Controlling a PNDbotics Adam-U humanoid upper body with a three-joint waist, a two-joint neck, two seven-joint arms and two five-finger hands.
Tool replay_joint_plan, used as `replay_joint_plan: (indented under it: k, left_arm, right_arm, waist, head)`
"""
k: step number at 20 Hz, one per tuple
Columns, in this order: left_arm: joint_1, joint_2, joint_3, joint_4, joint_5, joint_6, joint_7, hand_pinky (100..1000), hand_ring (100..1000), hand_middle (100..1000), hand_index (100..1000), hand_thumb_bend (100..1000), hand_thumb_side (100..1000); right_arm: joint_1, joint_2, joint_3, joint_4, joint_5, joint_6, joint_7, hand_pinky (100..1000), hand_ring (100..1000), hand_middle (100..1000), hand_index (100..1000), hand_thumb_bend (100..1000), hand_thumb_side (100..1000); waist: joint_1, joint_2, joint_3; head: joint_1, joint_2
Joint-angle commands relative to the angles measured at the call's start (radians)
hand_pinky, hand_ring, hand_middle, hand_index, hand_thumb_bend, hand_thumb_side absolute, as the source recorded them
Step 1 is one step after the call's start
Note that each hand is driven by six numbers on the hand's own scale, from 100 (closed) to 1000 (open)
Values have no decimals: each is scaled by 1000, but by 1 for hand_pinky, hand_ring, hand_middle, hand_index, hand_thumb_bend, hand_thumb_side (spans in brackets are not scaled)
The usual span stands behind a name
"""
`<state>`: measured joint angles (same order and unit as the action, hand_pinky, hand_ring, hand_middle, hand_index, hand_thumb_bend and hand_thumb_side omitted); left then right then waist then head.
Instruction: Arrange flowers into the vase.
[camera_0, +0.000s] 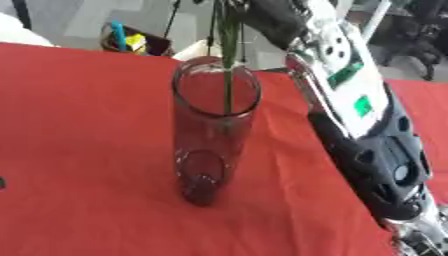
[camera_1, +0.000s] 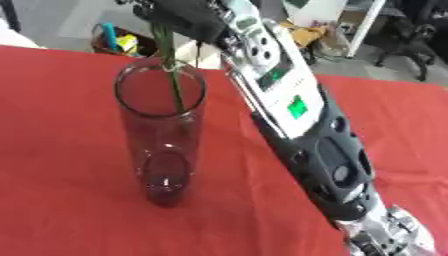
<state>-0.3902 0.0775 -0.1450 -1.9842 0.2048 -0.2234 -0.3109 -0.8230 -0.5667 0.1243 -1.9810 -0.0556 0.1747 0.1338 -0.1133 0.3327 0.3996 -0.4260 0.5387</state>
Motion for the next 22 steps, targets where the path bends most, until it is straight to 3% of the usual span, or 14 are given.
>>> replay_joint_plan:
  k: [1, 14, 22]
  left_arm:
    - [-7, 8, -2, -16, -1, 3, 0, 490, 451, 673, 755, 100, 961]
    - [-5, 6, -5, -16, -3, 5, -6, 489, 450, 675, 756, 100, 964]
    - [-5, 7, -5, -16, -4, 5, -6, 489, 450, 676, 755, 100, 964]
  right_arm:
    - [-8, -10, -6, -19, 14, -6, 12, 849, 1000, 365, 353, 100, 649]
    - [15, -9, -5, -19, 33, -18, 56, 884, 1000, 411, 476, 100, 725]
    - [31, -14, -3, -19, 55, -42, 73, 894, 1000, 429, 489, 100, 754]
  waist:
    - [8, -23, -2]
    - [15, -19, -15]
    - [15, -18, -20]
  head:
    - [3, -8]
    - [13, -8]
    - [20, -5]
